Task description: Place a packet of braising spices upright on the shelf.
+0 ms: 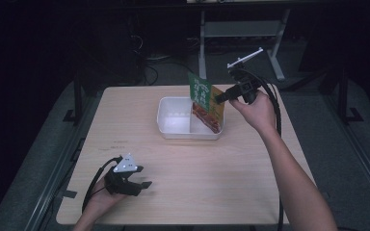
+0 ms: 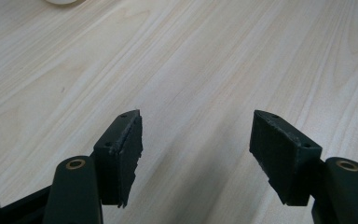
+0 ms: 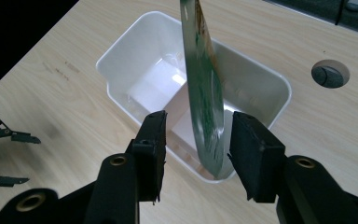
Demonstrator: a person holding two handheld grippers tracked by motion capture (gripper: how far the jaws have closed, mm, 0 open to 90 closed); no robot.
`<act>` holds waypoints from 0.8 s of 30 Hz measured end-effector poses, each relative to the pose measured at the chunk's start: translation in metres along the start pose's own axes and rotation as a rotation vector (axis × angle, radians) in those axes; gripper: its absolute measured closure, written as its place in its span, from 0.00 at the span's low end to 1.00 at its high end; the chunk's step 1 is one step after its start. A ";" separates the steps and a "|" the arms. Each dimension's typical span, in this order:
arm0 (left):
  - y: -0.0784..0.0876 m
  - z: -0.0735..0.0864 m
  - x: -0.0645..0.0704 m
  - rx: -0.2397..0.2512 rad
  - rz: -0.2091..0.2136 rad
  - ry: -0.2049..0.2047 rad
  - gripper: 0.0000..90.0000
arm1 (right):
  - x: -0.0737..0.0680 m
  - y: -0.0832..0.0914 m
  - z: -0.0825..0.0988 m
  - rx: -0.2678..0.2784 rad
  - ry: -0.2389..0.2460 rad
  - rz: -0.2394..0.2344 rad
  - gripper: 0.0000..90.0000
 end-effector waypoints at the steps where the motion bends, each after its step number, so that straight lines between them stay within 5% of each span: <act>1: 0.000 0.000 0.000 0.001 0.000 0.000 0.37 | 0.000 0.000 0.001 -0.002 0.005 0.000 0.61; 24: -0.001 0.000 0.000 -0.004 -0.003 0.004 0.36 | 0.006 -0.001 0.030 0.009 -0.012 -0.048 0.56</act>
Point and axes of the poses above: each handheld gripper's, and its own axes: y roughly backward along the jaws, z roughly out of its underside, x roughly to its right, the point moved 8 cm from there along -y, roughly forward along the jaws, and after that the axes turned 9 degrees about -x, right-handed, at the moved point
